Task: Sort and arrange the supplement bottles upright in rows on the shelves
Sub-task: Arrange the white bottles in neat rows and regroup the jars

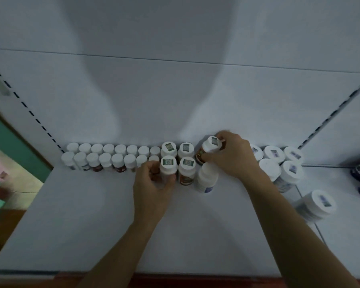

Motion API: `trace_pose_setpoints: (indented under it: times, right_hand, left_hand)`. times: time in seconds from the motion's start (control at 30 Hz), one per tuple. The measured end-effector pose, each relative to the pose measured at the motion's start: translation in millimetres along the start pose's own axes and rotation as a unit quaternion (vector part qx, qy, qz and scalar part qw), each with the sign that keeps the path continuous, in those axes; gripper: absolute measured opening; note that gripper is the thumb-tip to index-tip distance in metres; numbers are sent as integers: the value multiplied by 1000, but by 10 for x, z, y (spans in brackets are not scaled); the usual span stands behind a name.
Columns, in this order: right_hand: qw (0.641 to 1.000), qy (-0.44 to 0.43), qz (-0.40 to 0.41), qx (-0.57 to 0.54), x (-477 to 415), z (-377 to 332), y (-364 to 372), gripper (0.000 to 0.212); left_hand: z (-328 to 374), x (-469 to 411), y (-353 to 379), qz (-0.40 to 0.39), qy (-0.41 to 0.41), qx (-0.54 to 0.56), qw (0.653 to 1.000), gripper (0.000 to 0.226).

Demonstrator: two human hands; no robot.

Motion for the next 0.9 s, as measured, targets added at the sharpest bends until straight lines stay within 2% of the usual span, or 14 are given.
trace_pose_setpoints:
  times: [0.13,0.3,0.4,0.53,0.67,0.73,0.83,0.9]
  right_hand:
    - [1000,7,2,18,9,-30,61,44]
    - [999,4,-31,19,-26,-77,243,29]
    - [999,15,-23,-41,4,-42,267,27]
    - [980,50,-43,-186,148,37,337,37]
    - [975,-7,48,-219,417,102,158,42]
    - [976,-41,45,-208,552,134,192,46]
    - [987,-93,29,-131,642,123,322,55]
    - [987,-90,40,-127,648,145,358,53]
  left_hand:
    - [-44,11,6,-3,1,-12,1000,41]
    - [-47,25,10,6,18,-26,999,46]
    - [-41,49,3,3,24,-22,999,47]
    - [-33,42,-3,5,34,-23,999,45]
    - [-43,41,-4,4,42,-29,999,43]
    - [-50,39,-12,5,40,-27,999,42]
    - [-70,25,-2,0,43,-35,998,41]
    - [-79,27,-1,-4,42,-37,998,42]
Point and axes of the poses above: each hand's wrist, its own x-axis away from the middle knuckle, its own y-axis out of the palm, z = x × y, the point moved 9 cm from there along -x, towards the middle knuckle, and after that the axes turned 15 degrees about x, right-handed, at the moved point
